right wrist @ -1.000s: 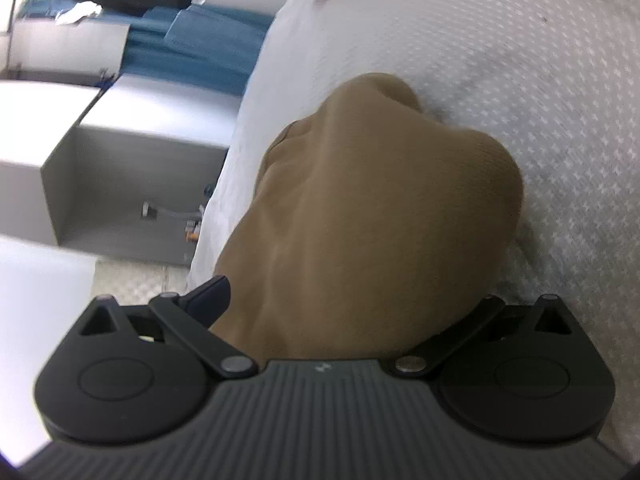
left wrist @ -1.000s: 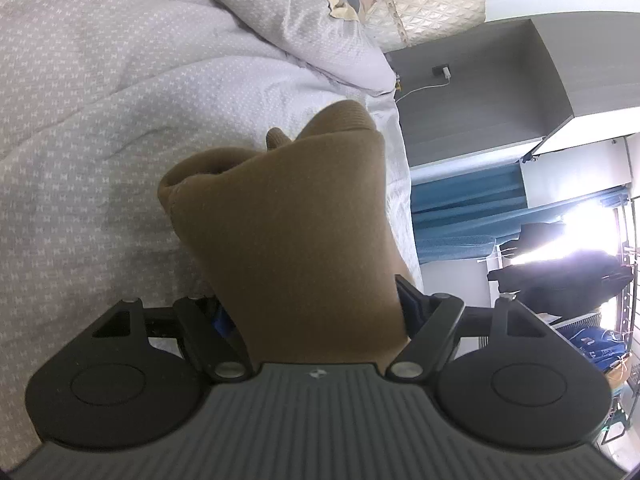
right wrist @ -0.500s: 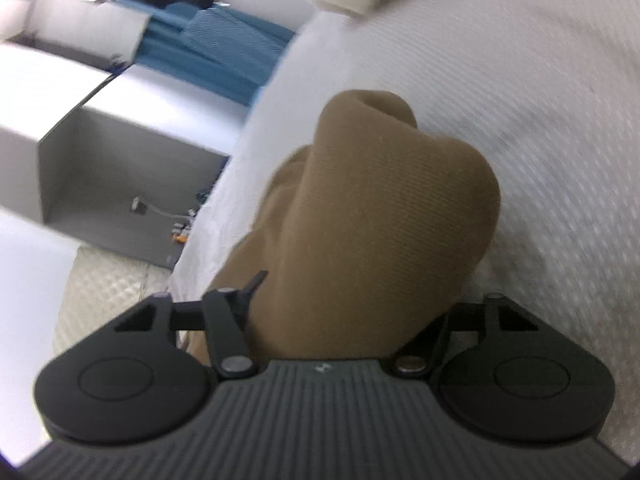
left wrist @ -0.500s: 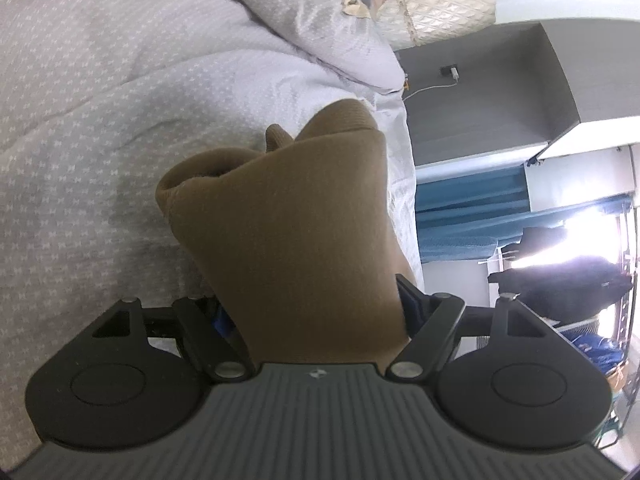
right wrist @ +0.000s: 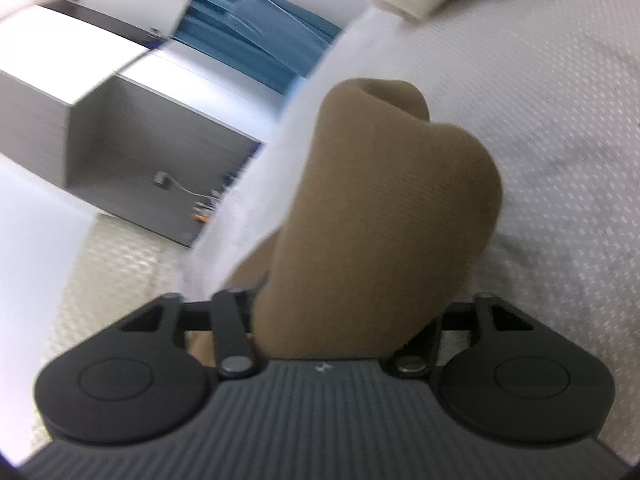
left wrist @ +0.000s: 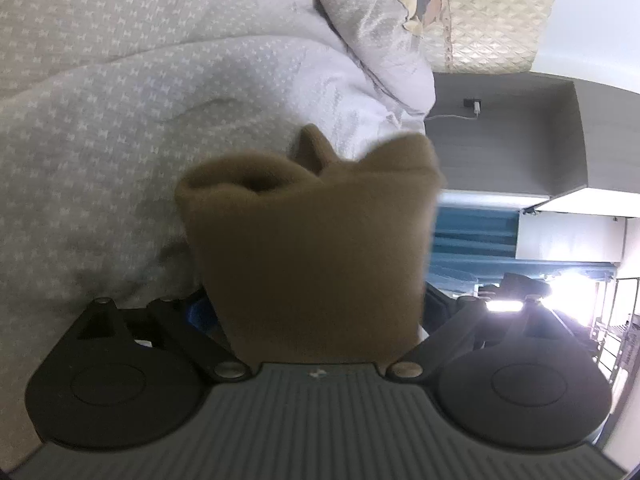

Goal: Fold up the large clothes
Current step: 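Lift the hoodie bundle with both grippers and carry it toward the clothes pile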

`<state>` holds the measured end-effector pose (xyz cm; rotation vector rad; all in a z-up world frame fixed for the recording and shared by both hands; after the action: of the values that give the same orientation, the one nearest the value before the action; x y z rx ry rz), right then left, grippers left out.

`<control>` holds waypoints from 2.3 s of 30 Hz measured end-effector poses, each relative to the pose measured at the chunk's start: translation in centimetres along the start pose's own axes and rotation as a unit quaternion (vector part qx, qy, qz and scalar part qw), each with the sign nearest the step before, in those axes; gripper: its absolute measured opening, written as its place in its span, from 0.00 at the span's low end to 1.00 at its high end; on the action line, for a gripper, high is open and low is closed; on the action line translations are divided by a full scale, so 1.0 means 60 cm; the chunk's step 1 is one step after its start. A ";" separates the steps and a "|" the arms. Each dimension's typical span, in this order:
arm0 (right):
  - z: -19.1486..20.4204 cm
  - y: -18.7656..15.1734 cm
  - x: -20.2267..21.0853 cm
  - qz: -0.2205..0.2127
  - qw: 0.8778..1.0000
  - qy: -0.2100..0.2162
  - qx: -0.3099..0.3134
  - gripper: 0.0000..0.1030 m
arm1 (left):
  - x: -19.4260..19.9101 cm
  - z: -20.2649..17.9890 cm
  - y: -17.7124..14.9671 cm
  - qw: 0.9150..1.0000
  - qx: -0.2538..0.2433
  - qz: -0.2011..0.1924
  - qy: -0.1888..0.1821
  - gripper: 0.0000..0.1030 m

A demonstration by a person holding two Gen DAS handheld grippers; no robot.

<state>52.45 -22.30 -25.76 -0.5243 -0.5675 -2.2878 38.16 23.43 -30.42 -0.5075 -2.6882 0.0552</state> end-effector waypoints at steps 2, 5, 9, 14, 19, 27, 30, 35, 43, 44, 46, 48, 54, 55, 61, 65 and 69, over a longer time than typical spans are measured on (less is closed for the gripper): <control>-0.015 0.006 -0.013 0.009 1.000 -0.003 -0.017 0.68 | -0.004 -0.005 0.002 1.000 -0.011 -0.009 0.015 0.87; -0.018 0.010 -0.015 0.012 1.000 0.002 -0.017 0.62 | 0.001 -0.024 -0.002 0.998 -0.051 -0.021 0.042 0.73; 0.028 0.013 0.004 -0.004 0.998 -0.001 0.058 0.40 | 0.008 -0.044 -0.001 0.994 -0.087 -0.025 0.059 0.61; 0.073 0.020 0.020 -0.008 0.993 0.016 0.115 0.34 | 0.014 -0.074 -0.002 0.988 -0.133 -0.031 0.068 0.56; 0.121 0.020 0.051 -0.015 0.985 0.037 0.170 0.34 | 0.028 -0.087 0.003 0.988 -0.143 -0.023 0.052 0.54; 0.177 0.008 0.145 -0.024 0.974 0.076 0.212 0.33 | 0.095 -0.149 -0.044 0.981 -0.194 -0.002 0.028 0.54; 0.180 0.011 0.189 -0.027 0.974 0.082 0.209 0.33 | 0.115 -0.177 -0.078 0.976 -0.215 0.011 0.023 0.54; 0.184 0.030 0.280 -0.053 0.972 0.086 0.211 0.33 | 0.118 -0.231 -0.147 0.969 -0.242 0.041 0.006 0.54; 0.183 0.096 0.444 -0.127 0.964 0.097 0.214 0.33 | 0.073 -0.373 -0.286 0.950 -0.295 0.091 -0.034 0.54; 0.181 0.108 0.468 -0.139 0.962 0.097 0.215 0.33 | 0.064 -0.391 -0.306 0.948 -0.301 0.098 -0.039 0.54; 0.173 0.129 0.510 -0.158 0.959 0.097 0.213 0.33 | 0.038 -0.431 -0.353 0.940 -0.318 0.115 -0.049 0.54; 0.162 0.153 0.552 -0.180 0.957 0.090 0.211 0.33 | 0.008 -0.465 -0.397 0.932 -0.333 0.132 -0.057 0.54; 0.093 0.222 0.635 -0.235 0.950 0.056 0.195 0.33 | -0.103 -0.525 -0.534 0.908 -0.369 0.186 -0.071 0.54; 0.077 0.231 0.647 -0.243 0.950 0.049 0.192 0.33 | -0.125 -0.527 -0.556 0.904 -0.374 0.196 -0.073 0.54; -0.027 0.265 0.665 -0.272 0.947 0.010 0.172 0.33 | -0.274 -0.479 -0.647 0.885 -0.390 0.246 -0.067 0.54; -0.114 0.272 0.647 -0.273 0.952 -0.012 0.142 0.33 | -0.368 -0.407 -0.673 0.876 -0.395 0.275 -0.043 0.54; -0.199 0.262 0.615 -0.255 0.959 -0.031 0.116 0.33 | -0.430 -0.333 -0.680 0.864 -0.409 0.292 -0.023 0.54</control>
<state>36.78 -58.88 -12.69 -0.3609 -1.0931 -2.6371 54.11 -24.56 -17.37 -1.5633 -2.3788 -0.9433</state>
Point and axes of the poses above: each gripper's, at about its wrist camera, not at the fingertips, and x roughly against the way its jaws point, z to its left, y to its top, the point moved 7 cm from there along -x, roughly the way its jaws point, and after that the axes turned 13 degrees about z, right-handed, at the moved point
